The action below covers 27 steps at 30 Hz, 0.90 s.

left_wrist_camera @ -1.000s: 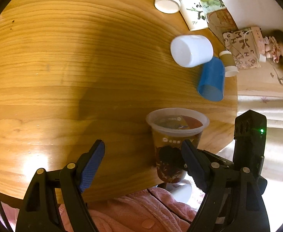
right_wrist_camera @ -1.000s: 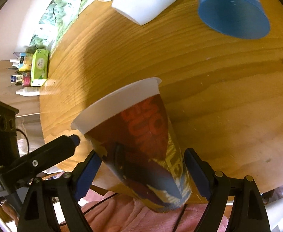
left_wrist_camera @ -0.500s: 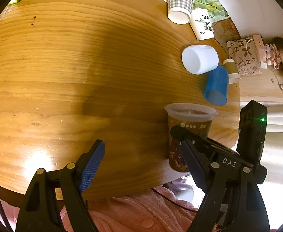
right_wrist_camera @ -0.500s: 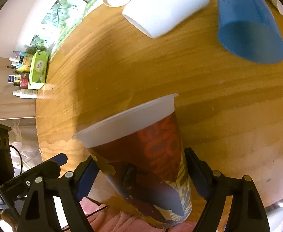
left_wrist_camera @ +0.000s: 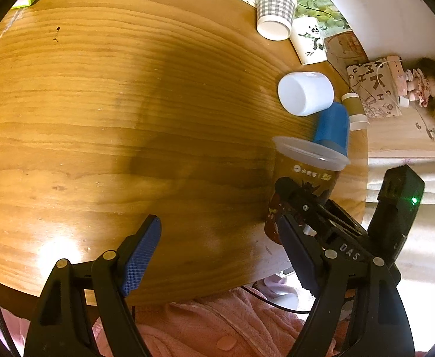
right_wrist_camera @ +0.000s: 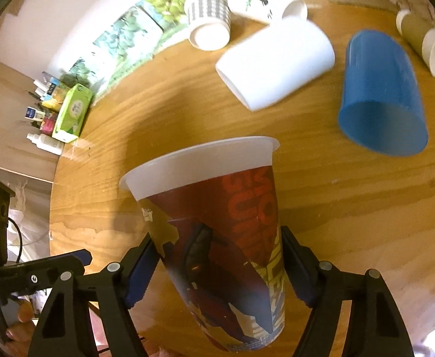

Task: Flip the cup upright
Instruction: 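Carry the cup with the right gripper and lower it upright onto the desk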

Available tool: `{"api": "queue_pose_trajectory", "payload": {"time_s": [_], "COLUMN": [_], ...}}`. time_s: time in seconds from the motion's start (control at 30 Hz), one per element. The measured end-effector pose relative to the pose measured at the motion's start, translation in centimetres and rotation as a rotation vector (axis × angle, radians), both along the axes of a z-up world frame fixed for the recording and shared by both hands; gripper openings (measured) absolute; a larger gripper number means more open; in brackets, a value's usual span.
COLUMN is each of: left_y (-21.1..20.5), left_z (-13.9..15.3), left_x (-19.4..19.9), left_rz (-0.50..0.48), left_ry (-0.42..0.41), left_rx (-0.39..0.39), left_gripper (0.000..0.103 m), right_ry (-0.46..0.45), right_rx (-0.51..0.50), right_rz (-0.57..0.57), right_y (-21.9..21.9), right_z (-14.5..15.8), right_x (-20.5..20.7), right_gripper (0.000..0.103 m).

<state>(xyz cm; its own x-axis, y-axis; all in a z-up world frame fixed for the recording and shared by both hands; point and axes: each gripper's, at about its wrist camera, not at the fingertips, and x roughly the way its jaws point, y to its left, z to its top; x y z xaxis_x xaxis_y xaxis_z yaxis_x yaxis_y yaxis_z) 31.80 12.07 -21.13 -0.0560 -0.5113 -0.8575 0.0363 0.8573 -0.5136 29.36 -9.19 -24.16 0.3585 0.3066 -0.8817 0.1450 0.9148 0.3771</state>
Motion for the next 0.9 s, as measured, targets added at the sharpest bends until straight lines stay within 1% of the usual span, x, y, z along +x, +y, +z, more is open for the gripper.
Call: {"api": "queue_pose_trajectory", "payload": {"time_s": [0.3,0.43,0.53,0.7,0.9], "left_y": [-1.0,-1.1,-1.2,-0.9,-0.5], "left_z": [0.6,1.0,1.3,2.2,3.4], "left_x": [-0.4,-0.6,-0.9,-1.5,-2.1], "left_rz": [-0.035,-0.035,-0.030,-0.008,0.015], "left_ry": [-0.030,-0.051,-0.076,-0.130,-0.196], "left_rx": [-0.004,0.001,0.015,0.036,0.067], "left_gripper": [0.084,0.084,0.084,0.084,0.084], "right_ry": [-0.200,-0.272,-0.353,-0.468,-0.539], "right_rx": [-0.070,-0.065,-0.058,-0.112,-0.133], "right_rz": [0.044,0.040,0.026,0.017,0.012], "right_y": [0.5,0.7,0.4,0.3,0.5], "right_z": [2.4,2.9,3.2,3.1,2.6], "right_x": [-1.8,-2.8,-3.7,-5.2,-6.5], "right_gripper": [0.077,0.077,0.077,0.077,0.077]}}
